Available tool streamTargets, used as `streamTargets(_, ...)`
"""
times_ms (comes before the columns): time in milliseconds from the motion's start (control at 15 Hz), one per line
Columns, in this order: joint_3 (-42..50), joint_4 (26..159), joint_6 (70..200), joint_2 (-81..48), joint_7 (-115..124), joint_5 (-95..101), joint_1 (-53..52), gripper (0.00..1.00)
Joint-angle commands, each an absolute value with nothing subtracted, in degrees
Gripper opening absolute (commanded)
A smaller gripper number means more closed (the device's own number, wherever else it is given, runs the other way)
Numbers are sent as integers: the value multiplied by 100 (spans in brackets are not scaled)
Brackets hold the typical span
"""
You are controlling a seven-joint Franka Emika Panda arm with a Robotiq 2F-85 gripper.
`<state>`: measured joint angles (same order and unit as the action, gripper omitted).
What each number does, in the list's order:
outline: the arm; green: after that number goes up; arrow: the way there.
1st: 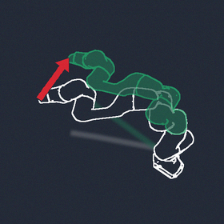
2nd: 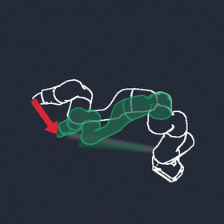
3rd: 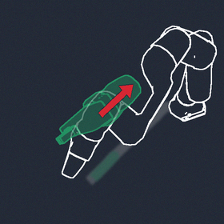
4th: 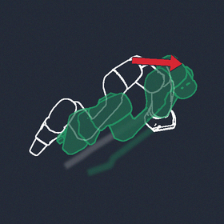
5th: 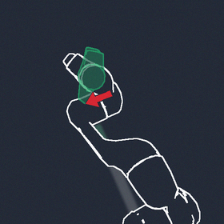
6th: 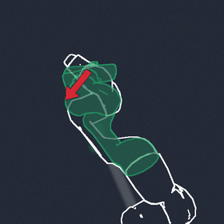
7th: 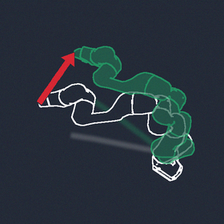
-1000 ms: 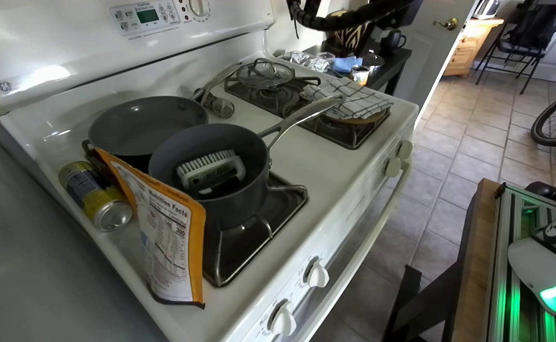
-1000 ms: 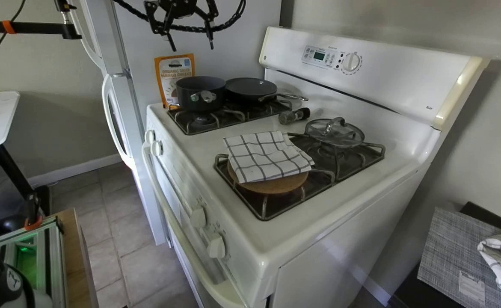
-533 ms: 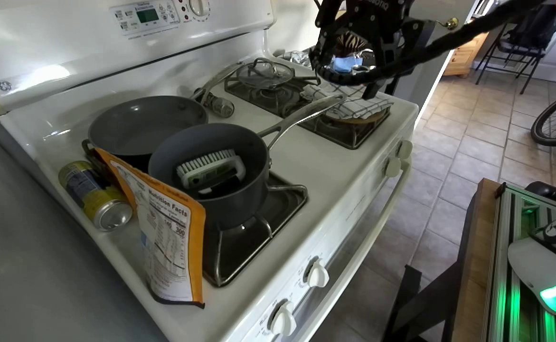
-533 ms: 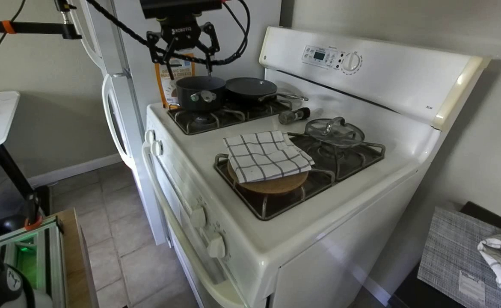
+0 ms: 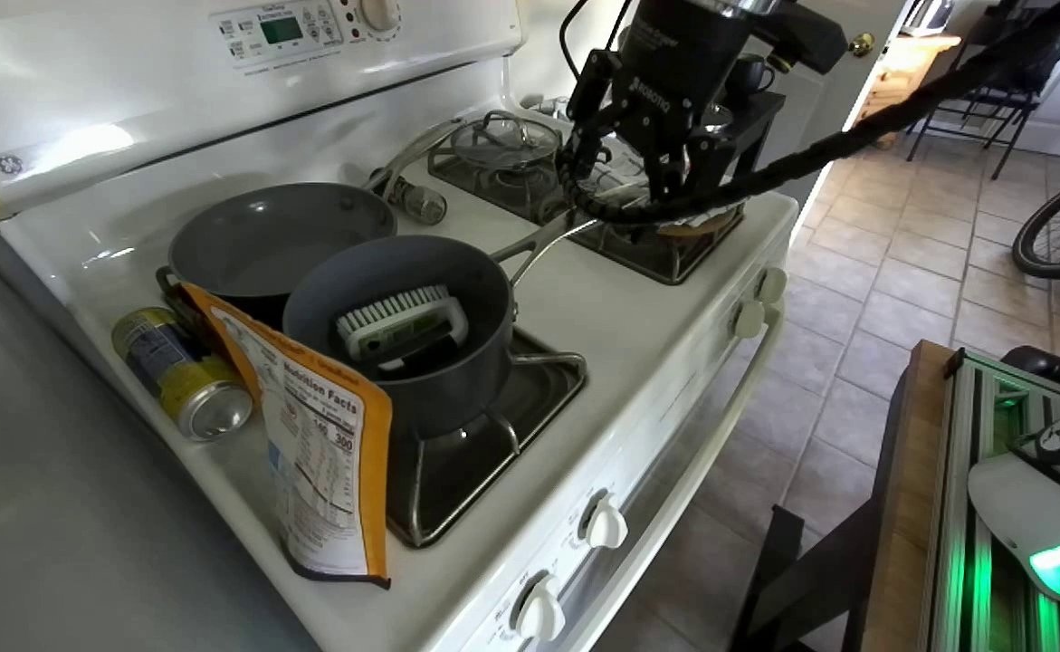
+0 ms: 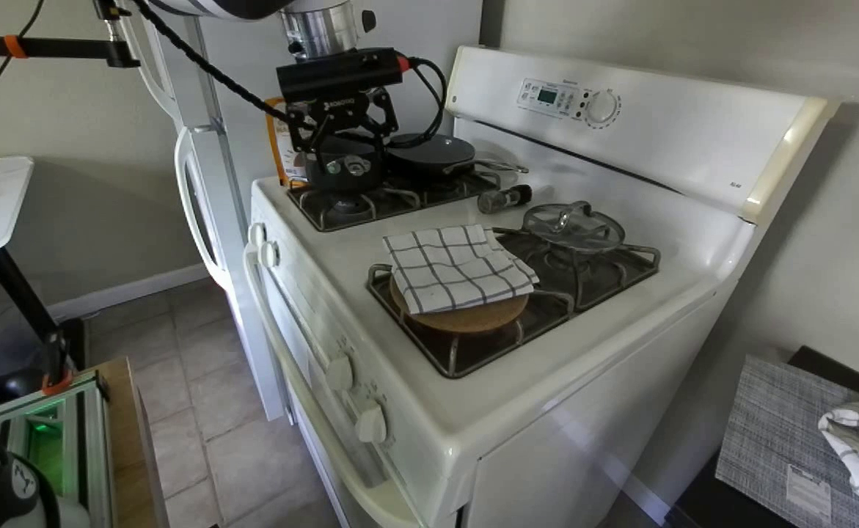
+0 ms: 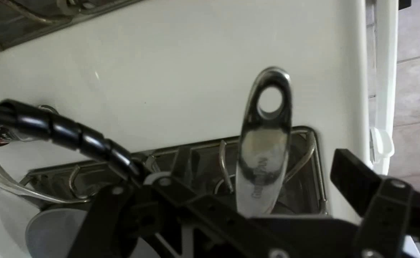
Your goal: Move the pot to the right and put it on the white towel
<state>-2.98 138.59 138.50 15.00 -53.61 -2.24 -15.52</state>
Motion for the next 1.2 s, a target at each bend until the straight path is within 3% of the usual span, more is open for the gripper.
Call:
streamTargets(0, -364, 13833, 13846, 1423, -5370, -283, -1489, 100)
streamTargets(867, -321, 13280, 13673, 465, -7322, -2211, -1467, 100)
streamTargets(933, -345, 13253, 13659, 404, -7345, -2262, -1430, 94)
streamTargets(1000, -373, 13226, 13636, 361, -7314, -2275, -1393, 73)
streamTargets(1133, -428, 13206, 13609, 342, -7276, -2301, -1337, 68)
